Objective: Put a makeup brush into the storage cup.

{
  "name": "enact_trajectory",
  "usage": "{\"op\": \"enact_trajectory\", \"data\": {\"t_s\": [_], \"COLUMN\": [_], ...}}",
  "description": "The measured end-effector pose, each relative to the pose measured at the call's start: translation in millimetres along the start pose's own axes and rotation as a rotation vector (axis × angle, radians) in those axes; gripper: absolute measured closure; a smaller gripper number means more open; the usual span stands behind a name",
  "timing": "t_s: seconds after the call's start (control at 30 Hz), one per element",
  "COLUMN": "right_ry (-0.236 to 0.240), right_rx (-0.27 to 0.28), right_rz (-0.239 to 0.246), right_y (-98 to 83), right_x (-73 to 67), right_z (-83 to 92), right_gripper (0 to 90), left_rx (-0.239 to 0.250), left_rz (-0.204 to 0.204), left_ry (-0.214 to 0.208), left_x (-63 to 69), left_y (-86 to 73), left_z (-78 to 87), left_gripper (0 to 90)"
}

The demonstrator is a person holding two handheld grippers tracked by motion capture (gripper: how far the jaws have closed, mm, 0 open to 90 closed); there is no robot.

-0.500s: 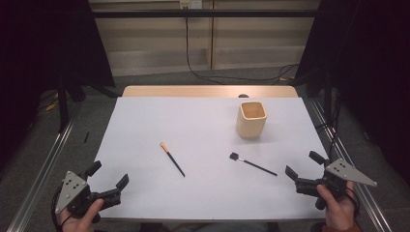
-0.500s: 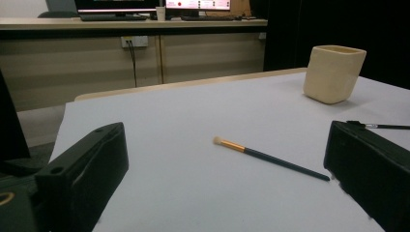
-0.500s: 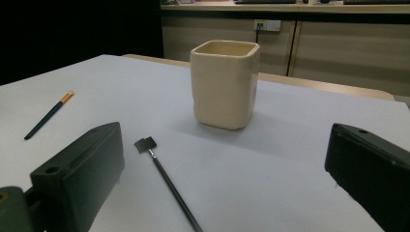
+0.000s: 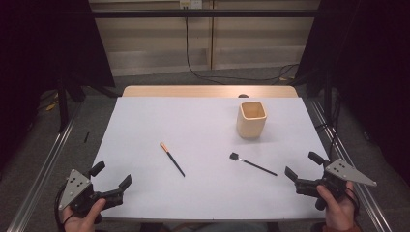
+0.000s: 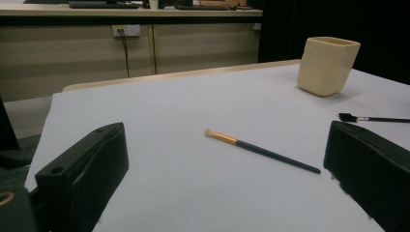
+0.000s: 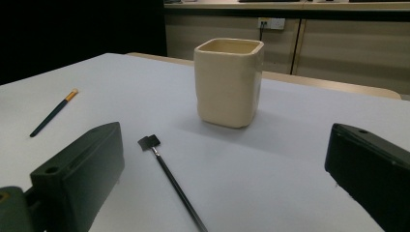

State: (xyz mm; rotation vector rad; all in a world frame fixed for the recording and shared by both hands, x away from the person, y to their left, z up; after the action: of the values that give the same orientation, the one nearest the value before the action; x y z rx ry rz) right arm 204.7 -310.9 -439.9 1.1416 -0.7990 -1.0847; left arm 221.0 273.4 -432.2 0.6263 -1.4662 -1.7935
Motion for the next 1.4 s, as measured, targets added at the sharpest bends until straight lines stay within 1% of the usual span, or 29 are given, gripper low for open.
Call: {"op": "enact_trajectory", "data": {"t_s": [0.13,0.2,0.23,0.27,0.3,0.47,0.53,0.57,0.63,0.67,0.7,0.73,0.77,0.8,0.87,0.9,0.93,0.97,1.07,1.1,1.17,1.2,1.23,1.3,1.37,1.4], "right_ry": [0.002,0.001,0.006,0.006,0.009,0.021,0.024,0.025,0.027,0.027,0.029,0.03,0.03,0.03,0.033,0.032,0.032,0.033,0.031,0.029,0.028,0.028,0.027,0.026,0.026,0.029], "right_rx": [0.001,0.002,0.011,0.011,0.012,0.021,0.023,0.024,0.025,0.024,0.025,0.025,0.025,0.023,0.022,0.021,0.021,0.021,0.017,0.018,0.018,0.018,0.017,0.017,0.016,0.013], "right_rz": [0.01,0.009,0.018,0.018,0.026,0.034,0.034,0.033,0.031,0.032,0.032,0.033,0.033,0.032,0.035,0.036,0.036,0.035,0.036,0.037,0.036,0.036,0.038,0.036,0.037,0.04], "right_y": [0.1,0.3,1.0,1.0,1.8,2.9,2.7,2.6,2.6,2.5,2.4,2.3,2.3,2.2,2.1,2.1,2.1,2.0,1.9,2.0,1.8,1.8,1.7,1.7,1.7,1.4], "right_x": [-0.9,-1.4,-2.3,-2.3,-4.0,-7.7,-8.1,-8.1,-7.9,-7.8,-7.7,-7.7,-7.7,-8.2,-8.5,-8.5,-8.5,-8.5,-8.6,-8.4,-8.2,-8.2,-8.0,-8.1,-8.4,-8.6], "right_z": [1.1,1.2,1.5,1.5,2.1,1.9,1.7,1.8,2.0,2.0,1.9,1.7,1.7,1.4,1.2,1.1,1.1,0.9,0.8,0.7,0.7,0.7,0.6,0.8,0.2,-0.4], "right_gripper": [0.0,0.0,0.0,0.0,0.0,0.0,0.0,0.0,0.0,0.0,0.0,0.0,0.0,0.0,0.0,0.0,0.0,0.0,0.0,0.0,0.0,0.0,0.0,0.0,0.0,0.0], "left_rx": [0.001,0.001,0.003,0.0,-0.01,-0.01,-0.02,-0.02,-0.027,-0.032,-0.032,-0.048,-0.048,-0.054,-0.062,-0.071,-0.071,-0.078,-0.086,-0.089,-0.108,-0.108,-0.113,-0.116,-0.124,-0.133], "left_rz": [0.005,0.004,0.007,0.005,-0.009,-0.012,-0.013,-0.01,-0.018,-0.017,-0.017,-0.006,-0.006,-0.015,-0.028,-0.04,-0.04,-0.045,-0.042,-0.041,-0.049,-0.049,-0.044,-0.037,-0.021,-0.027], "left_ry": [0.0,-0.005,-0.011,-0.014,-0.006,-0.011,-0.018,-0.017,-0.03,-0.039,-0.039,-0.069,-0.069,-0.075,-0.076,-0.079,-0.079,-0.087,-0.088,-0.098,-0.088,-0.088,-0.095,-0.096,-0.112,-0.117], "left_x": [-0.9,-0.8,-0.5,0.0,0.9,2.7,3.9,5.0,6.9,9.9,9.9,12.5,12.5,13.5,15.8,16.8,16.8,17.1,17.8,17.7,17.9,17.9,18.0,18.3,20.0,20.4], "left_y": [-0.2,-0.2,-0.2,-0.4,-0.7,0.4,1.2,1.8,3.6,5.5,5.5,7.3,7.3,7.7,7.7,6.8,6.8,6.4,6.5,6.8,7.9,7.9,8.8,11.3,14.0,15.6], "left_z": [-0.7,-0.9,-0.9,-0.9,-0.5,-0.3,-1.7,-3.1,-5.5,-8.5,-8.5,-11.4,-11.4,-12.8,-15.3,-17.7,-17.7,-19.6,-21.8,-23.1,-28.0,-28.0,-29.9,-33.5,-37.7,-39.8], "left_gripper": [2.1,2.1,2.1,2.1,2.1,2.3,2.5,2.6,2.7,2.7,2.7,2.8,3.1,3.2,3.1,3.2,3.1,3.1,3.1,3.1,3.0,3.0,3.0,3.0,3.1,3.1]}}
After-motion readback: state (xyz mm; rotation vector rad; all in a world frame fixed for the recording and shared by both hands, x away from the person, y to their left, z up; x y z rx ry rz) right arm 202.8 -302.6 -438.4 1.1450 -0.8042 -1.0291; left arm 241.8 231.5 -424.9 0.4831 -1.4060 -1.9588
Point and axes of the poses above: each handheld gripper's, and its own axes: z roughly backward along the jaws, y roughly out of its top, x roughly to its right, the point moved 2 cm from there along -z, roughly forward along the jaws, and after that the axes turned 7 degrees about -y, right-handed, at the moved point
